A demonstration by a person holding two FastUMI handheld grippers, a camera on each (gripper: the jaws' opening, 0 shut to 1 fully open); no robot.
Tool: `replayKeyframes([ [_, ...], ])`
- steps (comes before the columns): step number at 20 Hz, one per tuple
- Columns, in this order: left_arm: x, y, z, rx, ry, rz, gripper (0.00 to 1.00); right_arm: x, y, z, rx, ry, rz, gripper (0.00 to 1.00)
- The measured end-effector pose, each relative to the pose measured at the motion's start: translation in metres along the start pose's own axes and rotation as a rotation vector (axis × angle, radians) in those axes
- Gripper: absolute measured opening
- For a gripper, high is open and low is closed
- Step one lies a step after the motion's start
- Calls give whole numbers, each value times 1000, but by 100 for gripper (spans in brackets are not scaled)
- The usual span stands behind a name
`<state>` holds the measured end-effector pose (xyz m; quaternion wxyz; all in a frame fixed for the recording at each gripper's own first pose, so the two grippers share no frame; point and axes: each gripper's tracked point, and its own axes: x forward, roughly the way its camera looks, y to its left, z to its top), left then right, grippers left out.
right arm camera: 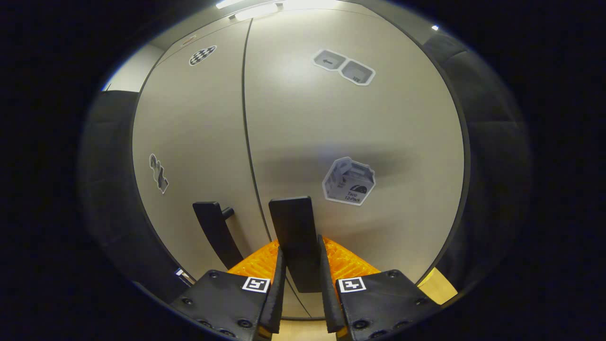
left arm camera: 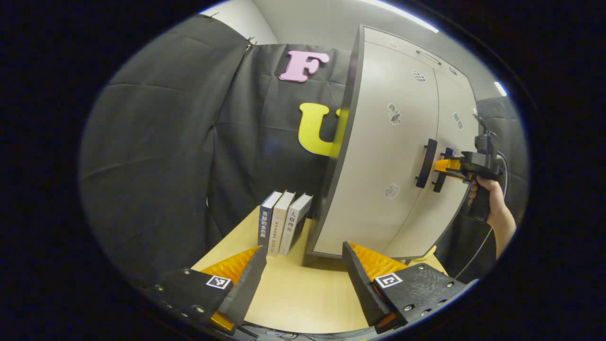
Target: Open the right door of the double-door shoe cabinet with the right hand, and open the left door with the left hand.
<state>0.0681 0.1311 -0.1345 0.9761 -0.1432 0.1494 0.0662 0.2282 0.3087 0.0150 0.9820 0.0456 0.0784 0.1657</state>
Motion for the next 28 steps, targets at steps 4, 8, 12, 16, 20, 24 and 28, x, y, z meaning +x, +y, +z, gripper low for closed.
replayKeyframes([
  [4, -5, 0, -7, 20, 14, -16, 94, 0, 1, -1, -37, -31, -29, 13],
  [8, -9, -1, -12, 26, 18, -23, 94, -2, 1, -3, -50, -14, -6, 8],
  [12, -8, -1, -13, 20, 7, -31, 94, -11, 2, -4, -69, -15, 8, 8],
  [16, 1, -2, -20, -8, 16, -43, 94, -12, -1, -5, -67, 2, 38, 8],
  [20, 10, -10, -24, 9, 28, -72, 94, -16, -5, -1, -71, -3, 25, 5],
  [24, 11, -25, -19, 58, 13, -81, 94, -15, -6, 1, -77, 9, 41, 8],
  [28, 3, -50, -13, 81, 2, -79, 94, -18, -6, 0, -79, -5, 79, 8],
])
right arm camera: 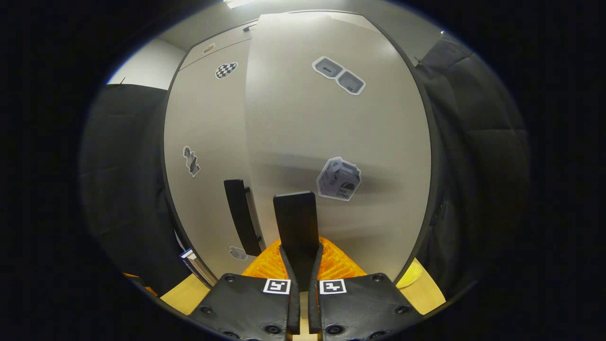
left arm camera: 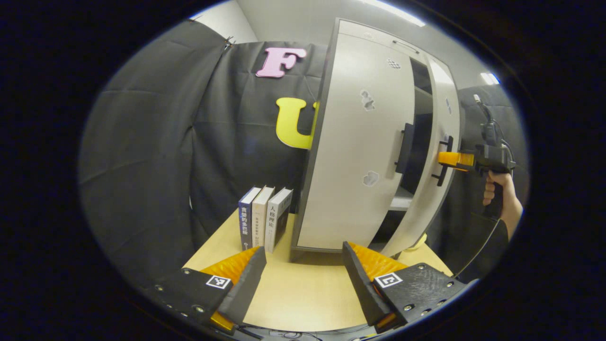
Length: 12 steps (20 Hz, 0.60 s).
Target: Open the right door of the double-door shoe cabinet with the right hand, and open the left door with the left hand.
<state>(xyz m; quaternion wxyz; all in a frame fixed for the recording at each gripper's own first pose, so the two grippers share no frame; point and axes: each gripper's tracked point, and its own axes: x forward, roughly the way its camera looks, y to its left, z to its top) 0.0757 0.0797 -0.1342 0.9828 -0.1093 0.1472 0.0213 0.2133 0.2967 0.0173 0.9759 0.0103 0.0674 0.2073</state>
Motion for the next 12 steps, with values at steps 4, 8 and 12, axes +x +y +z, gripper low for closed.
replayKeyframes([
  [4, -12, -28, 10, 16, -24, 34, 94, -9, 0, -2, -6, 4, 71, 6],
  [8, -25, -62, 18, 18, -64, 58, 94, -18, -2, -3, -11, 2, 145, 8],
  [12, -35, -94, 12, 37, -67, 85, 94, -32, -7, -6, -23, 2, 217, 8],
])
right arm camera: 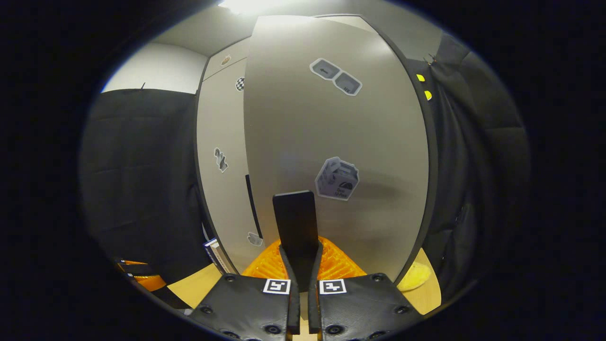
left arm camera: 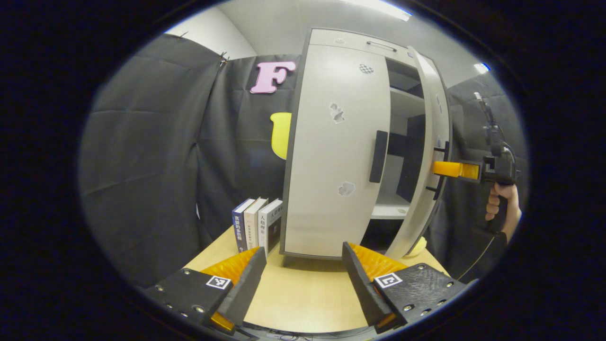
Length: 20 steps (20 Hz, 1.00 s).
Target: Open the right door of the double-door shoe cabinet with the right hand, and open the left door with the left hand.
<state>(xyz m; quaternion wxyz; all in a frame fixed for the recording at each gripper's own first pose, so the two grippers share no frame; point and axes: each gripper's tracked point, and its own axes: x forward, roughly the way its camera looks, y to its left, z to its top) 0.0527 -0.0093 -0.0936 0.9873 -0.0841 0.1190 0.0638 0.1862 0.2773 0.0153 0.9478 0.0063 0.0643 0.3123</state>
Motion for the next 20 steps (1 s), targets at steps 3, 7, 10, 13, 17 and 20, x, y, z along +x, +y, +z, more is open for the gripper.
replayKeyframes([
  [3, -10, -25, -11, 7, 14, 12, 94, -12, -3, -2, 0, -2, 44, 8],
  [7, -27, -58, -17, 7, 15, 19, 94, -29, -15, -3, 1, -10, 78, 5],
  [10, -39, -74, -13, -3, 1, 31, 94, -38, -25, -3, 21, -22, 96, 8],
  [13, -55, -89, -12, -12, -21, 51, 94, -45, -36, -4, 29, -20, 103, 5],
  [17, -71, -102, -13, 1, -37, 72, 93, -51, -48, -5, 40, -29, 96, 5],
  [20, -79, -112, -19, 0, -33, 72, 94, -57, -59, -5, 62, -23, 97, 5],
])
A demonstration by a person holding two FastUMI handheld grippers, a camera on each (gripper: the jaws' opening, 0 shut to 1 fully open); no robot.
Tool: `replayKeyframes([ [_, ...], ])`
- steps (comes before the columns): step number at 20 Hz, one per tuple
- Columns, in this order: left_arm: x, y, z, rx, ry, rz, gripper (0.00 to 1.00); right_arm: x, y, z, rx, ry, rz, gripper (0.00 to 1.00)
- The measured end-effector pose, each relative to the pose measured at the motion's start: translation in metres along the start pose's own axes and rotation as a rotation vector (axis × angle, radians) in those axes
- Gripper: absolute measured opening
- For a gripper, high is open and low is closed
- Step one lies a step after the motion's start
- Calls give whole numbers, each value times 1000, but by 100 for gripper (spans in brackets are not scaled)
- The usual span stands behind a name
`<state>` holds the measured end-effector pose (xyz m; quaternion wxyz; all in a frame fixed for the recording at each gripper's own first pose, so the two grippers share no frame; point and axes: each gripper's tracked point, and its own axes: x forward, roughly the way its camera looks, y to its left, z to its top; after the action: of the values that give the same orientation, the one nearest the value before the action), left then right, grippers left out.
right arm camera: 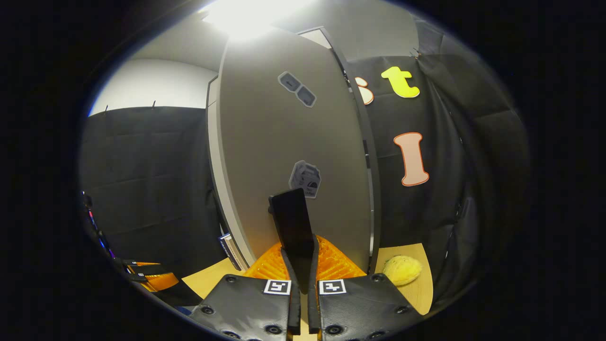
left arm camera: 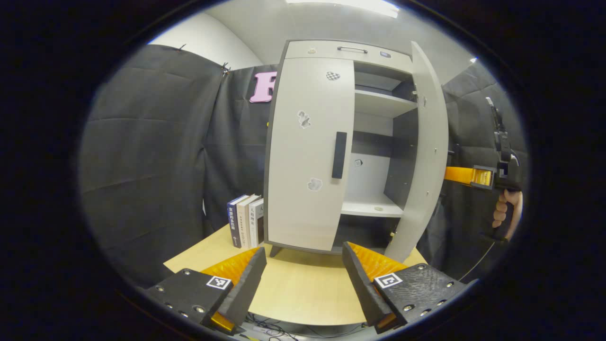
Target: Open the right door of the double-door shoe cabinet with the right hand, and open the left door with the left hand.
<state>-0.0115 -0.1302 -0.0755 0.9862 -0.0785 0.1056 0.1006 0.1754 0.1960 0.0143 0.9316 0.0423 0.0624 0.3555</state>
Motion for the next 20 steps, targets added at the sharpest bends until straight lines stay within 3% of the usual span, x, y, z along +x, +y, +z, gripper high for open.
replayKeyframes([
  [7, -9, -18, -1, 14, -7, -9, 94, -2, -14, 3, 4, -21, -51, 7],
  [10, -4, -24, 1, 32, -3, -28, 94, -4, -24, 4, 10, -34, -122, 7],
  [12, 0, -21, 8, 44, -10, -37, 94, -6, -40, 8, 0, -47, -188, 7],
  [14, 5, -17, 17, 40, -22, -53, 94, -2, -29, 6, 62, -41, -175, 6],
  [16, 7, -10, 20, 42, -23, -60, 94, -3, -27, 6, 105, -65, -214, 7],
  [20, 15, 16, 24, 49, -19, -69, 94, -6, -40, 5, 80, -56, -280, 6],
])
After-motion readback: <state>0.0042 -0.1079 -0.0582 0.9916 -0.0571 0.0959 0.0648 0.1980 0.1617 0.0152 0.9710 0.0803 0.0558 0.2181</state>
